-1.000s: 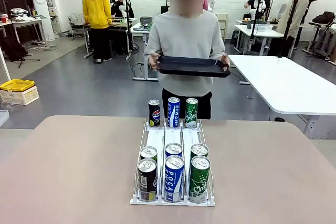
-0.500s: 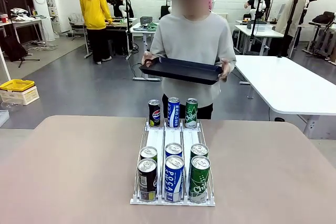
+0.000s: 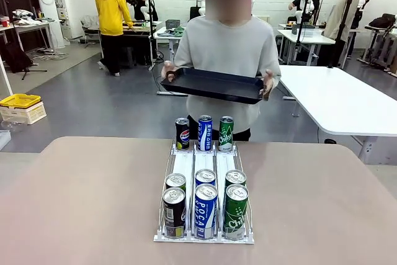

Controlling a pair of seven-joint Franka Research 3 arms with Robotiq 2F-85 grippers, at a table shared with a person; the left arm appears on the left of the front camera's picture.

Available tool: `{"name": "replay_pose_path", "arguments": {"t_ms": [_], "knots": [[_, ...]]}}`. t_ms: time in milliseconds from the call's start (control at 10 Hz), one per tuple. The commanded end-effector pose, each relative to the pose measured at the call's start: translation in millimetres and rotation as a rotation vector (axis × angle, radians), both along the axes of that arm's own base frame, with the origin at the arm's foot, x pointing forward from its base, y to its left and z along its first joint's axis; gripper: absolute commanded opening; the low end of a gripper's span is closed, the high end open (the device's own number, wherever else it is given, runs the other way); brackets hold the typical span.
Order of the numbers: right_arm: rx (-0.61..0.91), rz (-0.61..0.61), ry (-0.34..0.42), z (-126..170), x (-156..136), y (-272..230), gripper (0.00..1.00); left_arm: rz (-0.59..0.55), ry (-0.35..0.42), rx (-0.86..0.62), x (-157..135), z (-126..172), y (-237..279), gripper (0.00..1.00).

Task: Retrieve and hand over the desired beverage to the person.
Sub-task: Pick up a can of the same type that the person held from the Automatic Can Dispenser.

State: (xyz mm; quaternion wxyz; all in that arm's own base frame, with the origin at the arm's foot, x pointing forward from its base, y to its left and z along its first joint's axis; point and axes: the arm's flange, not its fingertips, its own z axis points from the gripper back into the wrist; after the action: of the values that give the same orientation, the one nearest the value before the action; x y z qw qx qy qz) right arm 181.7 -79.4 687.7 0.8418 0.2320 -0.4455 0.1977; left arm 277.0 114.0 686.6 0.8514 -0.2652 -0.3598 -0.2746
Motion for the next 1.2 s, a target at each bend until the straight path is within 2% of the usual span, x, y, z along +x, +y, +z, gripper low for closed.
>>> {"name": "replay_pose_path", "arguments": {"t_ms": [0,1100], "knots": [[0.002,0.012,0.0,-0.8,0.1,2.0,1.0,-0.013,-0.01,-0.001,0.0,2.5,0.7,1.0],[0.002,0.012,0.0,-0.8,0.1,2.0,1.0,-0.013,-0.01,-0.001,0.0,2.5,0.7,1.0]]}}
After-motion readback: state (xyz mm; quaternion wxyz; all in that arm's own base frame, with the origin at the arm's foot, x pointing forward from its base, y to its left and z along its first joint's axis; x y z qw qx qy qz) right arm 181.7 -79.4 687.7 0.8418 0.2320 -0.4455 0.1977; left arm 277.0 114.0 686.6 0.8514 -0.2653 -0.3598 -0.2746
